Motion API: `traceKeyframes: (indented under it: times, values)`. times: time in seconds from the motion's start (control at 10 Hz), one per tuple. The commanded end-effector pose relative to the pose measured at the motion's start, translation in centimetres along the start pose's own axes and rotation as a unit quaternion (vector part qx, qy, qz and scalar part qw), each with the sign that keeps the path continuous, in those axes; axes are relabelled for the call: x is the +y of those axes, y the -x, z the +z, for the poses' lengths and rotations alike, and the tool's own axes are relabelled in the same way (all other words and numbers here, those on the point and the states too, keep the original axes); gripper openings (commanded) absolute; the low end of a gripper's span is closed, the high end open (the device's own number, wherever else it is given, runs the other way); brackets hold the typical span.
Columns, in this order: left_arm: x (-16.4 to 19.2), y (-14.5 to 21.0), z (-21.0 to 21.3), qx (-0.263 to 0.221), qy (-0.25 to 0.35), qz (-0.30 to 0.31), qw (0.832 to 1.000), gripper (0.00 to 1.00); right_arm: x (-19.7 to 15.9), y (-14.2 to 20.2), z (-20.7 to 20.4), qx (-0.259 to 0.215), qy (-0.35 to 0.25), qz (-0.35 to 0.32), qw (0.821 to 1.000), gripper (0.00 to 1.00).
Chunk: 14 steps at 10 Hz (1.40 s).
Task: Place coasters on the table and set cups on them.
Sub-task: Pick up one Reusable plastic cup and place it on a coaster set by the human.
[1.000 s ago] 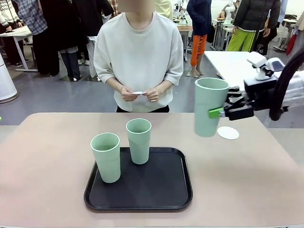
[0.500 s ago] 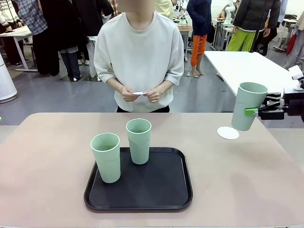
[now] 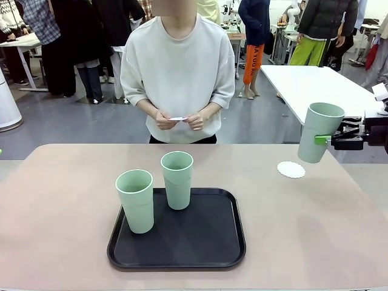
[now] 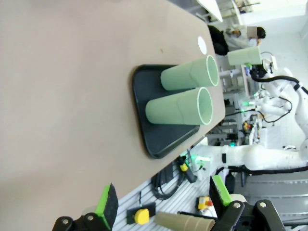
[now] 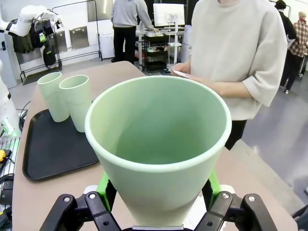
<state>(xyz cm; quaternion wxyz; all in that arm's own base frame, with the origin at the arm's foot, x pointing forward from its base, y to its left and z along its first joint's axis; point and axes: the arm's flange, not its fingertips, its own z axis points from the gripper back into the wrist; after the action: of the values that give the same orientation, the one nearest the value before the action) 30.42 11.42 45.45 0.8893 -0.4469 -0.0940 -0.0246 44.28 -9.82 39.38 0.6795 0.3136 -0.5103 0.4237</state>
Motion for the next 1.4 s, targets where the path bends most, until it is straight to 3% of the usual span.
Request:
traceKeyframes:
  times: [0.0,0.1,0.2,0.4,0.8,1.3]
  values:
    - [0.0,0.0,0.2,-0.003,0.007,-0.002,1.0,1.0,0.4,-0.1,0.2,0.002,0.002,-0.001,1.0,0.85]
    - [0.0,0.0,0.2,-0.003,0.007,-0.002,1.0,1.0,0.0,0.0,0.0,0.0,0.0,0.0,1.0,0.85]
    - [0.0,0.0,0.2,-0.003,0.007,-0.002,1.0,1.0,-2.9,1.0,-0.7,-0.021,-0.06,-0.002,0.998,0.85]
    - [0.0,0.0,0.2,-0.003,0.007,-0.002,1.0,1.0,-7.1,2.6,-1.9,-0.031,-0.104,0.025,0.994,0.85]
    - [0.0,0.0,0.2,-0.003,0.007,-0.002,1.0,1.0,-11.6,3.6,-3.2,-0.011,-0.09,0.048,0.995,0.85]
    - [0.0,0.0,0.2,-0.003,0.007,-0.002,1.0,1.0,-12.6,4.9,-5.1,0.024,-0.098,0.031,0.994,0.85]
